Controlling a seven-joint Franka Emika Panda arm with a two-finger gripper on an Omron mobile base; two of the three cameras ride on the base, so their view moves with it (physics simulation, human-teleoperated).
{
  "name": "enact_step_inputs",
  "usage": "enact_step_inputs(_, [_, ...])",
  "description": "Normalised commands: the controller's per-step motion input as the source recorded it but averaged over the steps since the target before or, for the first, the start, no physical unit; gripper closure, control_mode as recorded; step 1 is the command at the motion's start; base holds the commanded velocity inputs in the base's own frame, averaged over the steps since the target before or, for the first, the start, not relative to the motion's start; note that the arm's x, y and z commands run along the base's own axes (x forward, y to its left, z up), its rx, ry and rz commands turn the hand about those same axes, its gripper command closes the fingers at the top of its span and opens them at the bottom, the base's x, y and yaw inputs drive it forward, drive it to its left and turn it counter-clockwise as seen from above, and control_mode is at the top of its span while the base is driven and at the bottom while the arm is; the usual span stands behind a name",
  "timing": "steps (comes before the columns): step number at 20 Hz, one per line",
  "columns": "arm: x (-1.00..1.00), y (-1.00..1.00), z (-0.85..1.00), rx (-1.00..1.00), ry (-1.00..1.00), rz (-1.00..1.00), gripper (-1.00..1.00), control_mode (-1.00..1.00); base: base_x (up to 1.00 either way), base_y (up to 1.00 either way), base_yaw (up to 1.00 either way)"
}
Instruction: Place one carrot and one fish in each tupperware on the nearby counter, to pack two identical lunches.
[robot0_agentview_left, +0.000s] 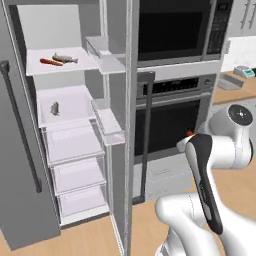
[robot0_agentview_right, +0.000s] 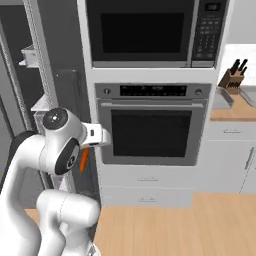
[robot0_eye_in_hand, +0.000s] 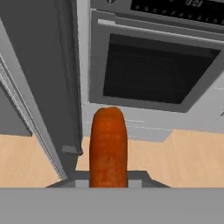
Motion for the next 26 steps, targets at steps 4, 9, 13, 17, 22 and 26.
enact_step_inputs(4, [0.00,0.00,0.00,0.00,0.00,0.00,1.00,1.00,0.19,-1.00,-0.28])
enact_step_inputs(9, [0.00,0.00,0.00,0.00,0.00,0.00,1.00,1.00,0.38,-1.00,-0.32])
enact_step_inputs(13, [0.00,0.00,0.00,0.00,0.00,0.00,1.00,1.00,0.99,-1.00,-0.15])
enact_step_inputs(17, [0.00,0.00,0.00,0.00,0.00,0.00,1.00,1.00,1.00,-0.87,-0.07])
enact_step_inputs(22, [0.00,0.00,0.00,0.00,0.00,0.00,1.00,1.00,1.00,-0.88,0.00])
enact_step_inputs(26, [0.00,0.00,0.00,0.00,0.00,0.00,1.00,1.00,1.00,-0.71,0.11])
